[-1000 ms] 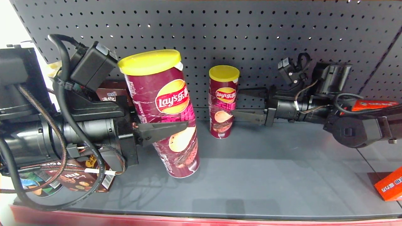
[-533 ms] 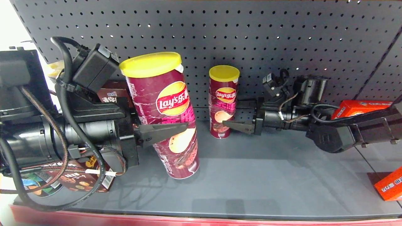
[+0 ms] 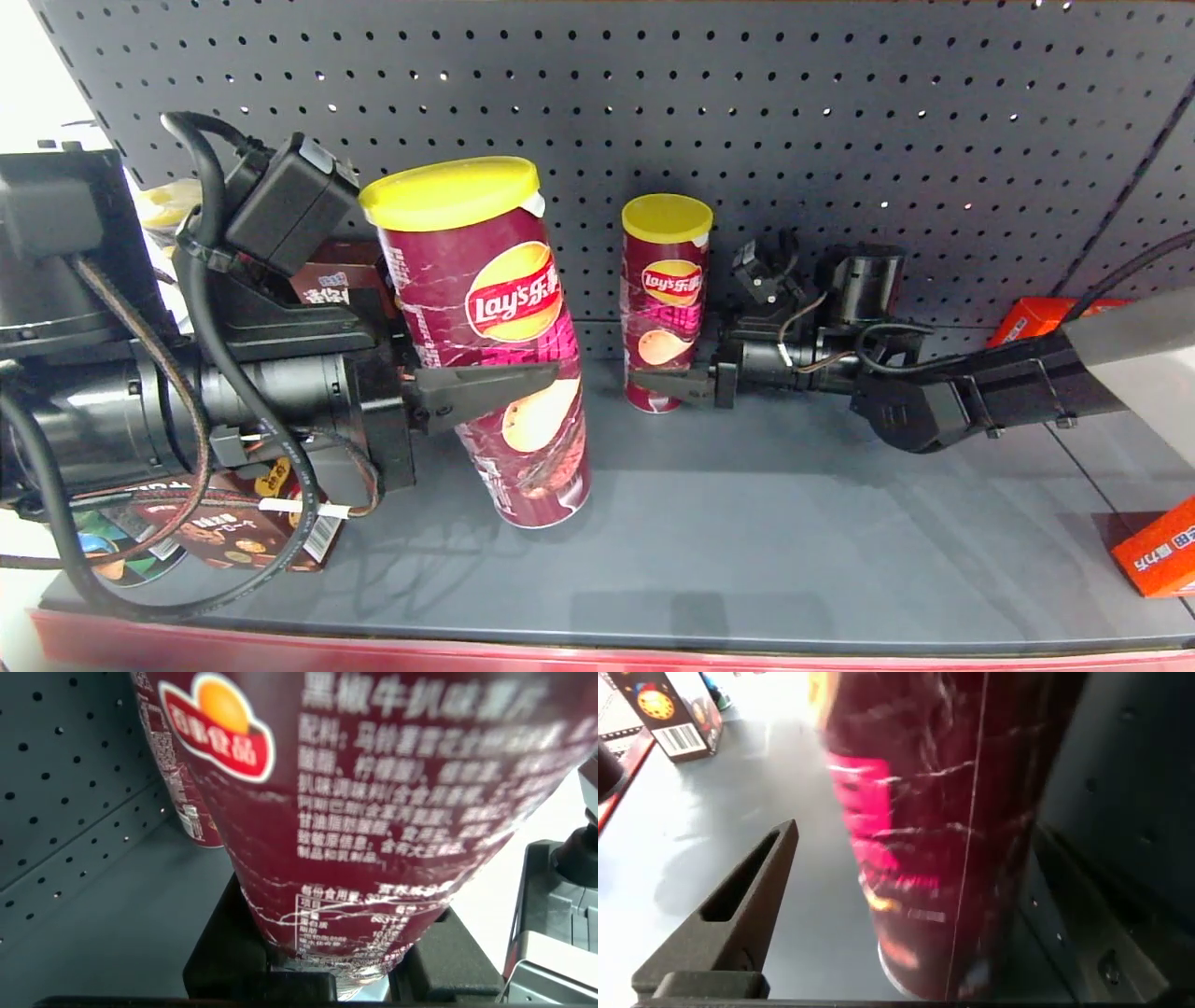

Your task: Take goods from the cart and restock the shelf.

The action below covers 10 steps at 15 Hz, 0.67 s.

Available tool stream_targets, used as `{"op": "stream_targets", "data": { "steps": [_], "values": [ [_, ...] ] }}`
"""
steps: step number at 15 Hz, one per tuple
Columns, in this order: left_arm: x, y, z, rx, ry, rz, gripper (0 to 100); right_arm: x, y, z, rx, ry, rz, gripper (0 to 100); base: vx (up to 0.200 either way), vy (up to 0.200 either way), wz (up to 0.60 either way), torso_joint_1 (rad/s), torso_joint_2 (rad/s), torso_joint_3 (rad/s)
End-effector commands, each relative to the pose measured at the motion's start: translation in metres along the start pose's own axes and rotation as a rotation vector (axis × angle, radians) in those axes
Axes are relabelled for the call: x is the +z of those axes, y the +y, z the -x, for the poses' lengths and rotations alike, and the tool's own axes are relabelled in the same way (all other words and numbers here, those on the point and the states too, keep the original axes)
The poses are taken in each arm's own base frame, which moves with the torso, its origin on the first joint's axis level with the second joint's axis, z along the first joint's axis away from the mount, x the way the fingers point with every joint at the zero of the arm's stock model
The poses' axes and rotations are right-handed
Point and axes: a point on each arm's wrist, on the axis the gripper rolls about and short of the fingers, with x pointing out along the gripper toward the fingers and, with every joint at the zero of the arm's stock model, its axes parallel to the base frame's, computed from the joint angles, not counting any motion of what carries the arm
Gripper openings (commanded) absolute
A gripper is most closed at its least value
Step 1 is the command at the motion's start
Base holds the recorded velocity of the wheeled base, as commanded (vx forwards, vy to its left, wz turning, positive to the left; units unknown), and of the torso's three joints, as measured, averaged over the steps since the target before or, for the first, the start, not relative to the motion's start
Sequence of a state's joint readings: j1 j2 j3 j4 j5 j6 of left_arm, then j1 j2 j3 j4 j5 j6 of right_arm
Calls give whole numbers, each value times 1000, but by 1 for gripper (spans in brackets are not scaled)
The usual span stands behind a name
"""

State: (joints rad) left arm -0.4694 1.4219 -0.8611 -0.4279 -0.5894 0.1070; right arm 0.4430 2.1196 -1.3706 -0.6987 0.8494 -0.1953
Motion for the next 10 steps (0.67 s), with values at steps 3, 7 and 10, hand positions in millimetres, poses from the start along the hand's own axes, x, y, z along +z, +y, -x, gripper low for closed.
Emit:
{"op": "stream_targets", "data": {
  "steps": [3, 7, 10],
  "values": [
    [-2, 0, 0, 0, 7, 4, 0, -10, -4, -19, 22, -5, 1, 100, 0, 0, 0, 0, 0, 0],
    [-2, 0, 0, 3, 4, 3, 0, -8, -6, -21, 22, -12, 6, 0, 0, 0, 0, 0, 0, 0],
    [-2, 0, 1, 3, 6, 3, 0, 3, -2, -16, 20, -23, 17, 0, 0, 0, 0, 0, 0, 0]
  ]
}}
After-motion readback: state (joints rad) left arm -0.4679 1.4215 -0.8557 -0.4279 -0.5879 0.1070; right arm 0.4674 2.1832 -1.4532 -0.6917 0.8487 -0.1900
